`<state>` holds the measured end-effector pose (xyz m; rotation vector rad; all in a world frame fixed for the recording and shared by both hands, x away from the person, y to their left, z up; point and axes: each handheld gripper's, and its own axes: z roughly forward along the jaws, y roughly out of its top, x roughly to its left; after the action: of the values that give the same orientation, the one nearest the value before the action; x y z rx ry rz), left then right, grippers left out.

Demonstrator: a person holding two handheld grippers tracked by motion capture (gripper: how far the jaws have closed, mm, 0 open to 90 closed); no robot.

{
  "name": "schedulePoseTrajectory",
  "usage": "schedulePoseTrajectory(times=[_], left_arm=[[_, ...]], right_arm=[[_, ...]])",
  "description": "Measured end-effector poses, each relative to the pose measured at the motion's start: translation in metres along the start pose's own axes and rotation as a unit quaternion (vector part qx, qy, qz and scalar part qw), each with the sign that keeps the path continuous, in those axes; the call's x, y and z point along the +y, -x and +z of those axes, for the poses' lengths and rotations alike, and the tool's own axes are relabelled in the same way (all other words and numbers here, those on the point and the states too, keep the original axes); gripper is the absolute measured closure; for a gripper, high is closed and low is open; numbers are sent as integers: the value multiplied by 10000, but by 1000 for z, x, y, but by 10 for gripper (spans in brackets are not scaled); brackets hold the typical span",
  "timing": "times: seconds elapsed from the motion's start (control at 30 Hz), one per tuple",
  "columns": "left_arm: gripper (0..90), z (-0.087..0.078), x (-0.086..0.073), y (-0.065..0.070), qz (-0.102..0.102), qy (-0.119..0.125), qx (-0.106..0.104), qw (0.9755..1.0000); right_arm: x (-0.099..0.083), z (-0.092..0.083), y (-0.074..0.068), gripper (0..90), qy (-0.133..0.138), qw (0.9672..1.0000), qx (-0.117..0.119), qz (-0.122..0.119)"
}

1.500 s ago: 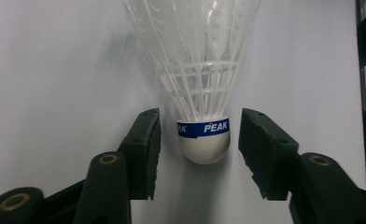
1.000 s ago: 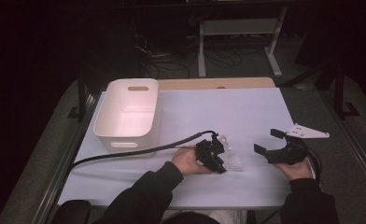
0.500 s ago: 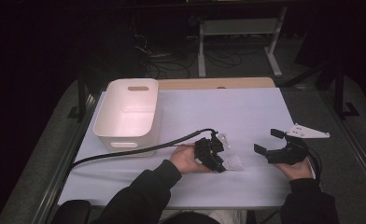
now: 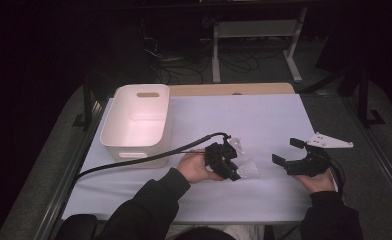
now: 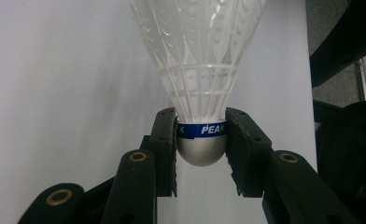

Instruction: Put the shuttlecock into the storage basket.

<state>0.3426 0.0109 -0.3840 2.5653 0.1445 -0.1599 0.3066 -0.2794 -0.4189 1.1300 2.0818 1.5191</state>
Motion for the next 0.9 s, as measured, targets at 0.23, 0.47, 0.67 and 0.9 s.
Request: schedulePoseTrajectory(times=[0.23,0.47,0.67,0.9], left_arm=[[653,-13,2,5,48,17,76,10000],[653,-26,3,7,74,48,180,9998],[653,-38,4,10,100,61,268,9996],[653,-56,6,13,125,68,423,9990]], right_arm=[[0,1,0,0,-13,10000,-12,-3],[0,1,0,0,-18,10000,-15,-3],[0,1,0,0,-18,10000,-22,14],[-1,0,0,0,-14,10000,-32,35]])
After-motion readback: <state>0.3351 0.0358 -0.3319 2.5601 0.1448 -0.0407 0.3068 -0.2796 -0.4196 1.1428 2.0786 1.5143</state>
